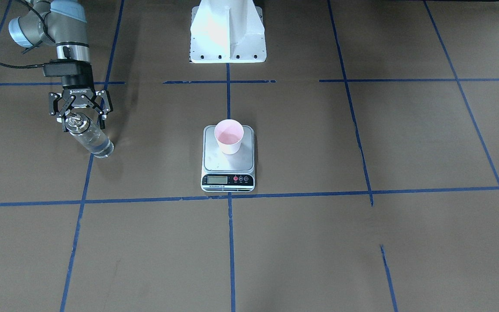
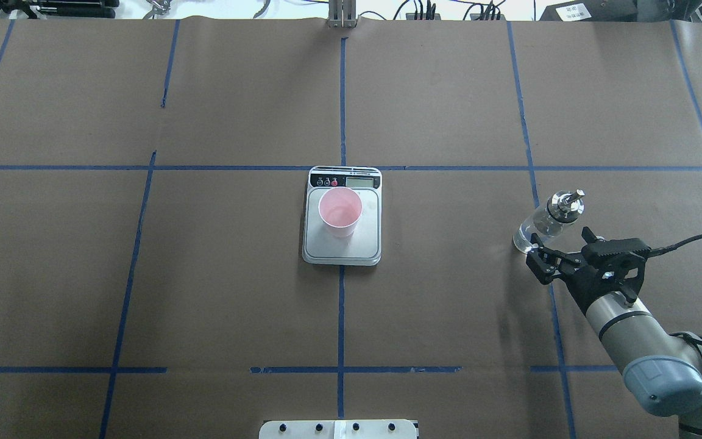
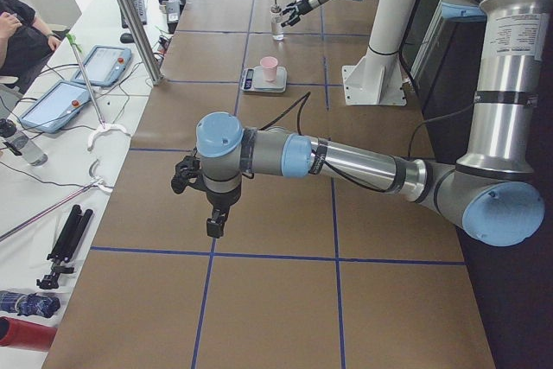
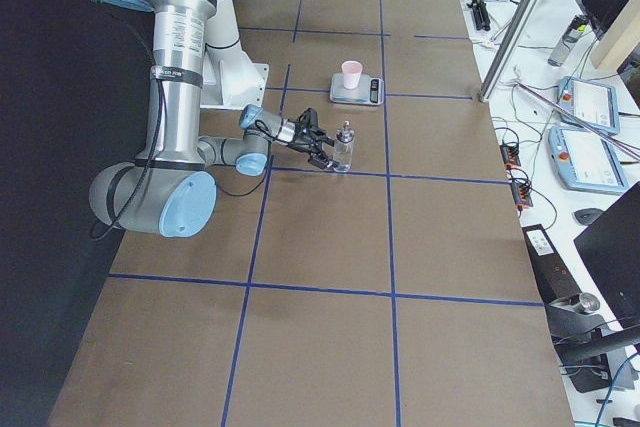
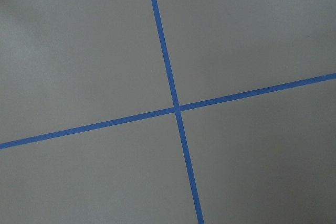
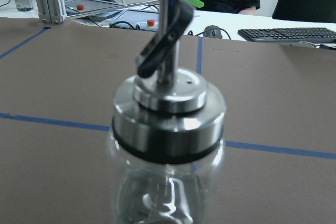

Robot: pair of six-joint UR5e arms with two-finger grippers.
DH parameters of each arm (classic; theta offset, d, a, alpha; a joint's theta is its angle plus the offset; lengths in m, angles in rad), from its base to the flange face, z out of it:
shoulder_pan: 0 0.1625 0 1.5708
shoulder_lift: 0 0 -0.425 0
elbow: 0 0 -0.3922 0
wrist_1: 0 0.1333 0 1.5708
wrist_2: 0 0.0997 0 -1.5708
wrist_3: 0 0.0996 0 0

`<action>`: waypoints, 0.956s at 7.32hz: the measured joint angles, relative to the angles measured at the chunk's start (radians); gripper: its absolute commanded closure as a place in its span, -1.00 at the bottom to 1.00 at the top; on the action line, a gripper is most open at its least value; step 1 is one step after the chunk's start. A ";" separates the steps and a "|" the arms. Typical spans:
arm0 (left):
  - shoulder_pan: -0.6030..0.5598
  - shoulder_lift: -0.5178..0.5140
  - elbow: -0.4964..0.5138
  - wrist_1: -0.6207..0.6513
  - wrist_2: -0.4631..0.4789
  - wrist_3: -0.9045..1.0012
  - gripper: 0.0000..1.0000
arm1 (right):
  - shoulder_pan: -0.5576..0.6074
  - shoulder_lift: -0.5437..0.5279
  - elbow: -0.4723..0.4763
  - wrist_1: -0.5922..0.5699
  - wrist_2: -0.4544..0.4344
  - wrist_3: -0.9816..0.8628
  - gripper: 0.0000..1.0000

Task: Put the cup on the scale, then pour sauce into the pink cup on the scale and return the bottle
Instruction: 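Close the right gripper around the glass bottle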

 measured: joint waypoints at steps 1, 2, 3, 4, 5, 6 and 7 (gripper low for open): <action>0.000 0.000 0.000 0.000 0.000 0.001 -1.00 | 0.007 0.017 -0.004 0.000 0.001 -0.005 -1.00; 0.000 0.000 0.000 0.000 0.001 0.001 -1.00 | 0.012 0.044 -0.012 0.001 0.001 -0.017 -1.00; 0.000 0.001 0.000 0.001 0.001 0.001 -1.00 | 0.016 0.062 -0.022 0.001 0.001 -0.024 -1.00; 0.000 0.001 0.000 0.001 0.001 0.001 -1.00 | 0.020 0.069 -0.028 0.001 0.001 -0.028 -1.00; 0.000 0.001 0.000 0.002 0.002 0.001 -1.00 | 0.023 0.072 -0.031 0.001 0.001 -0.030 -1.00; 0.000 0.001 0.000 0.002 0.002 0.001 -1.00 | 0.025 0.072 -0.032 0.001 0.001 -0.032 -1.00; 0.000 0.001 0.000 0.002 0.002 0.001 -1.00 | 0.028 0.073 -0.032 0.001 0.001 -0.034 -1.00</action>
